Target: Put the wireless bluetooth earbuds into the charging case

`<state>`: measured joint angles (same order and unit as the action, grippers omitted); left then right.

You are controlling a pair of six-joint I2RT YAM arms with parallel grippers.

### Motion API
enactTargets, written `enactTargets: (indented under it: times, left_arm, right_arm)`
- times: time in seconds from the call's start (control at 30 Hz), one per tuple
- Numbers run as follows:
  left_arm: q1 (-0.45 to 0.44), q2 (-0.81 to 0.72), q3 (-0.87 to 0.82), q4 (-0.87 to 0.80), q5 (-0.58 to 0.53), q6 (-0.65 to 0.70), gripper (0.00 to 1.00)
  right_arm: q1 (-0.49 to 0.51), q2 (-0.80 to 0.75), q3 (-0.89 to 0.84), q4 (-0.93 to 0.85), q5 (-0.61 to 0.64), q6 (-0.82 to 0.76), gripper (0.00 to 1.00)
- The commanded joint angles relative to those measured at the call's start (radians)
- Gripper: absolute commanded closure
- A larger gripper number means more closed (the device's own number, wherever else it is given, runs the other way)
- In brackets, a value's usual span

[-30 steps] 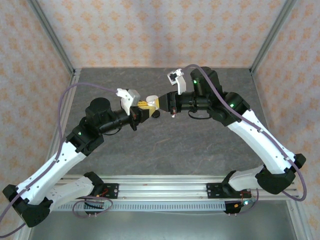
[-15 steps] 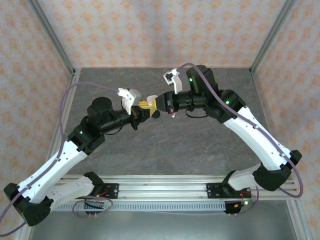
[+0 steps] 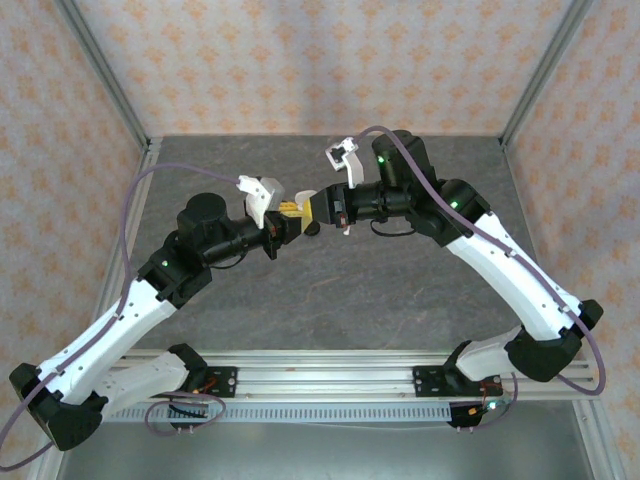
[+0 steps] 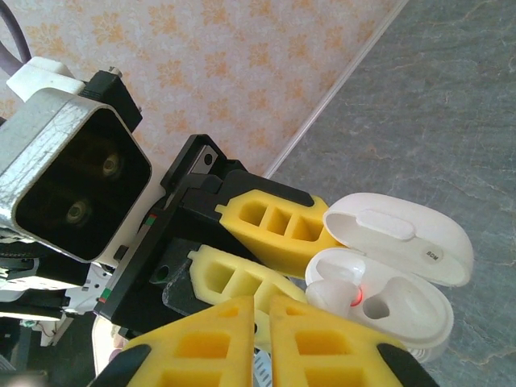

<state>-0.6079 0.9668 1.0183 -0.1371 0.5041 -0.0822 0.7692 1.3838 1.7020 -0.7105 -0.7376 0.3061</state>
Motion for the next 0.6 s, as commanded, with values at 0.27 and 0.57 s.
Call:
enactTargets:
  times: [0.27,0.57]
  left_arm:
    - [0.000,-0.004,0.017,0.045,-0.003,-0.006,1.00]
    - [0.000,-0.006,0.011,0.040,-0.005,-0.001,1.00]
  right_arm:
    - [-0.004,-0.002,0.024,0.058,-0.020,0.035,0.86]
    - [-0.031,-0.008,0.109,-0.006,-0.022,0.036,0.86]
